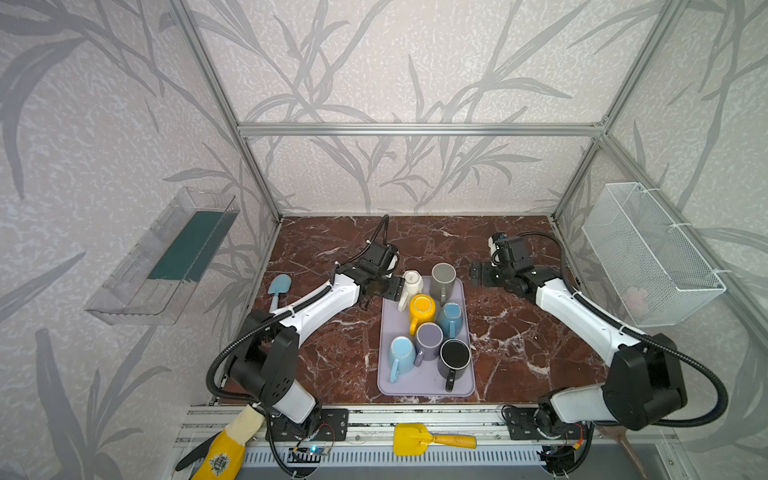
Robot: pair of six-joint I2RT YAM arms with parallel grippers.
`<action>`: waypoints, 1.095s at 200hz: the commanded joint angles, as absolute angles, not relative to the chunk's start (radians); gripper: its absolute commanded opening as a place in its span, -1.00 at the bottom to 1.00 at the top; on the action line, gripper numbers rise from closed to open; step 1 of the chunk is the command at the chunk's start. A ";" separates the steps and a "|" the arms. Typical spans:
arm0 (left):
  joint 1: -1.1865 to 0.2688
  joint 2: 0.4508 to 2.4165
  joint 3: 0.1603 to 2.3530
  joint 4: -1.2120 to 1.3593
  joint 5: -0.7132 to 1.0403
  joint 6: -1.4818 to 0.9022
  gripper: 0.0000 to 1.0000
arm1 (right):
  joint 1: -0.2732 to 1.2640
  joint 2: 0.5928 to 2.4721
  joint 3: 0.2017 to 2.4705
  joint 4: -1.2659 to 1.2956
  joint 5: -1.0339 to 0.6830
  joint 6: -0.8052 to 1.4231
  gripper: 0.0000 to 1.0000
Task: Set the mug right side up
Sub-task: 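Lower the left gripper onto the upside-down white mug on the tray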
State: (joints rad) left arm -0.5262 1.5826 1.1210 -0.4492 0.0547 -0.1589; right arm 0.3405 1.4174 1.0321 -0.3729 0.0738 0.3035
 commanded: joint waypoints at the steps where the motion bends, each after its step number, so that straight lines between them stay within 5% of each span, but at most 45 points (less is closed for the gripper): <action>1: -0.540 1.613 1.107 -0.461 0.073 -0.125 0.50 | 0.346 1.427 1.057 -0.397 0.087 0.310 0.99; 125: -0.591 1.744 1.159 -0.452 0.081 -0.112 0.21 | 0.356 1.450 1.080 -0.413 0.094 0.304 1.00; 155: -0.594 1.761 1.172 -0.450 0.040 -0.122 -0.04 | 0.356 1.451 1.083 -0.416 0.097 0.301 0.99; 219: -0.597 1.793 1.198 -0.444 0.046 -0.116 -0.22 | 0.362 1.455 1.082 -0.418 0.103 0.301 0.98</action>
State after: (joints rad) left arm -0.5911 1.7741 1.1610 -0.4355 0.0570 -0.1265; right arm 0.3527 1.4433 1.0519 -0.3946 0.0895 0.3038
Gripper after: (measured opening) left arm 0.407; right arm 0.988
